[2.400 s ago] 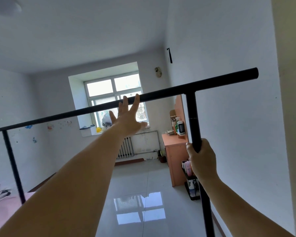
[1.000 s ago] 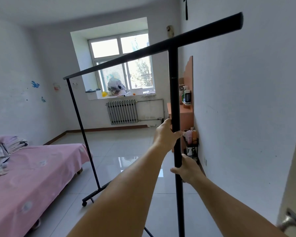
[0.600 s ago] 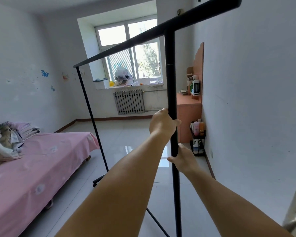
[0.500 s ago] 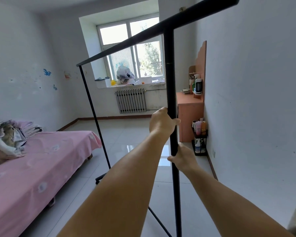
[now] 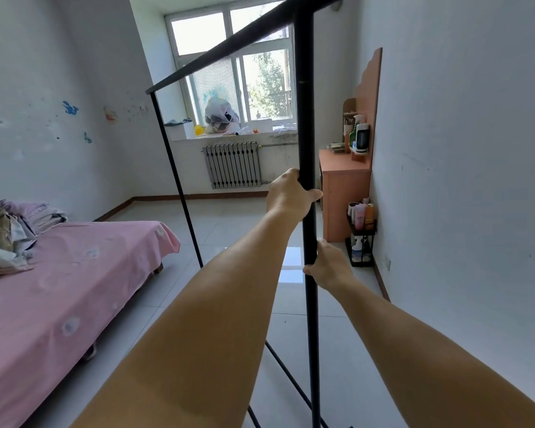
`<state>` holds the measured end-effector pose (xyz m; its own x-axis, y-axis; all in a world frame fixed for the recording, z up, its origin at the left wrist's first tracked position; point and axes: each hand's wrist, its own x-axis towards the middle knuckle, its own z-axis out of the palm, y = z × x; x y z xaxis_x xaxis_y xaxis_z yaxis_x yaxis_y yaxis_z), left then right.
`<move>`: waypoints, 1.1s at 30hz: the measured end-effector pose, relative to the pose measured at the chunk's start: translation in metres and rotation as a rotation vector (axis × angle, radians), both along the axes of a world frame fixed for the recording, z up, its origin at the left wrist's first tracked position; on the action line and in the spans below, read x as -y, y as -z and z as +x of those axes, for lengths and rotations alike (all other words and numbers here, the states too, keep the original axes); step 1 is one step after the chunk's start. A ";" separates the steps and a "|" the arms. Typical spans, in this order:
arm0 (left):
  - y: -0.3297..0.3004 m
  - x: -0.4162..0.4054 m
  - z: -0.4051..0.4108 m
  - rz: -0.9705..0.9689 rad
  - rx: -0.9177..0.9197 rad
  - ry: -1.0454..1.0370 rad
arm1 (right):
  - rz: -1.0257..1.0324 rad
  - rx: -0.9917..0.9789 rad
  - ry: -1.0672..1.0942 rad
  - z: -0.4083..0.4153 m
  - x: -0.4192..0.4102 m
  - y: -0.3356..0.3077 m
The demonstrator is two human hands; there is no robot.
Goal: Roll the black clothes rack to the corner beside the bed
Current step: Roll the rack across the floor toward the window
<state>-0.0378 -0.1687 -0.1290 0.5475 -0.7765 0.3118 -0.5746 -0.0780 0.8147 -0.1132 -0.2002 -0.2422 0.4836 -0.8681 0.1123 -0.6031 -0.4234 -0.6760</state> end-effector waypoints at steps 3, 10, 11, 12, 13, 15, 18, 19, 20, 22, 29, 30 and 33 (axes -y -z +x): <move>0.001 0.011 0.021 -0.006 -0.008 0.022 | 0.004 -0.004 0.007 0.019 0.009 -0.002; 0.004 0.040 0.065 0.003 -0.037 0.070 | 0.011 -0.020 0.030 0.058 0.032 -0.002; 0.004 0.045 0.072 0.004 -0.041 0.077 | 0.011 -0.020 0.033 0.064 0.036 -0.002; 0.005 0.049 0.078 0.005 -0.043 0.082 | 0.009 -0.024 0.034 0.069 0.039 -0.003; 0.005 0.053 0.085 0.002 -0.044 0.087 | 0.006 -0.025 0.035 0.076 0.043 -0.004; 0.006 0.060 0.095 -0.003 -0.043 0.088 | 0.007 -0.025 0.035 0.086 0.048 -0.004; 0.007 0.071 0.111 -0.005 -0.033 0.100 | 0.011 -0.014 0.040 0.101 0.056 -0.004; 0.008 0.075 0.116 -0.006 -0.034 0.105 | 0.011 -0.011 0.045 0.105 0.060 -0.003; 0.009 0.079 0.121 -0.008 -0.035 0.108 | 0.010 -0.009 0.048 0.109 0.063 -0.003; 0.010 0.085 0.129 -0.014 -0.037 0.108 | 0.008 -0.009 0.045 0.115 0.069 -0.003; 0.010 0.115 0.154 -0.017 -0.005 0.094 | 0.000 -0.022 0.028 0.141 0.101 -0.001; 0.010 0.119 0.157 -0.017 -0.003 0.093 | 0.001 -0.020 0.020 0.145 0.106 -0.002; 0.008 0.132 0.168 -0.016 -0.026 0.091 | 0.013 -0.010 -0.002 0.157 0.123 -0.003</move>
